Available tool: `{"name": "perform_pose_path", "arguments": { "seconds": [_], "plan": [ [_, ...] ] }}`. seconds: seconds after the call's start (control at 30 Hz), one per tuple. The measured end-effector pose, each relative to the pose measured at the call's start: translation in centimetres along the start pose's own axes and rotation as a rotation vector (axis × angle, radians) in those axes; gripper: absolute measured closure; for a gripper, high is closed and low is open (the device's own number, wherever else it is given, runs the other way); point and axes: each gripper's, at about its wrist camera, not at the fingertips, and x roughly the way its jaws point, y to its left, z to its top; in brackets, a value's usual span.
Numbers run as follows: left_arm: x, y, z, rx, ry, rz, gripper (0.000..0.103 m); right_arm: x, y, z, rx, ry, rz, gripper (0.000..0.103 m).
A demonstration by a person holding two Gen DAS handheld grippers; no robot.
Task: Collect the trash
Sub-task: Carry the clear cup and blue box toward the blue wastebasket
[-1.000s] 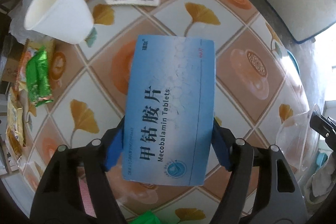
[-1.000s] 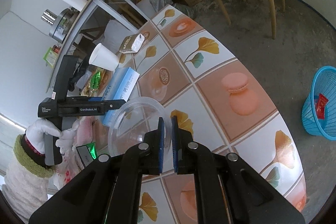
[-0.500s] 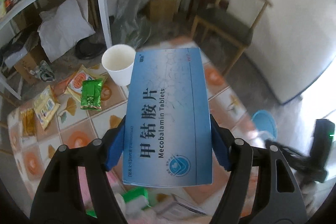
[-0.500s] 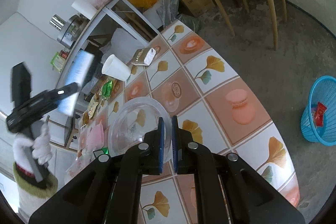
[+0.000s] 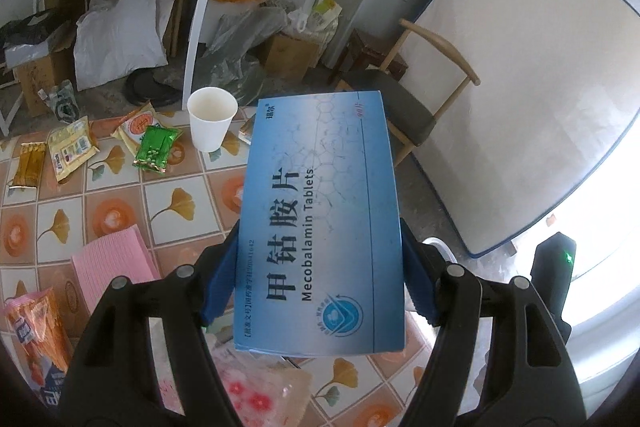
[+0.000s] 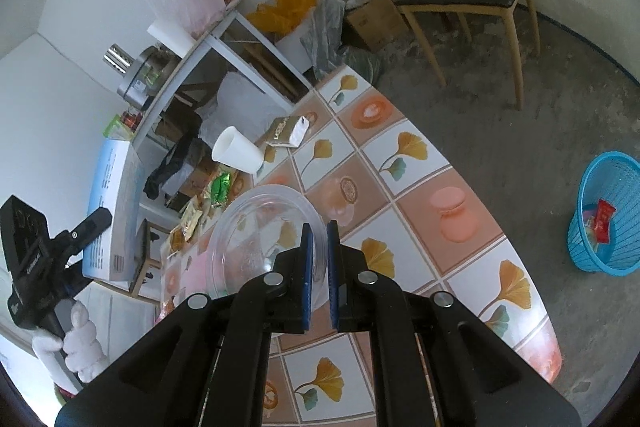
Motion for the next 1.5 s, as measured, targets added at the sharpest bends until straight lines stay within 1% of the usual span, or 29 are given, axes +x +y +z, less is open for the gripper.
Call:
{"name": "perform_pose_path", "arguments": {
  "seconds": [0.13, 0.43, 0.8, 1.23, 1.5],
  "plan": [
    [-1.1, -0.7, -0.6, 0.012, -0.028, -0.005, 0.035, -0.9, 0.2, -0.1, -0.003, -0.015, -0.004, 0.096],
    [-2.6, -2.1, -0.7, 0.019, -0.074, -0.046, 0.035, -2.9, 0.4, 0.2, -0.008, -0.058, -0.012, 0.096],
    [-3.7, -4.6, -0.7, 0.047, -0.101, -0.095, 0.035, -5.8, -0.6, 0.3, 0.01, -0.118, -0.024, 0.096],
    [-3.6, -7.5, -1.1, 0.077, -0.102, -0.141, 0.035, -8.6, -3.1, 0.4, 0.053, -0.182, -0.047, 0.096],
    [-2.1, -10.4, -1.6, 0.109, -0.069, -0.166, 0.035, -10.2, -6.1, -0.3, 0.108, -0.209, -0.05, 0.096]
  ]
}}
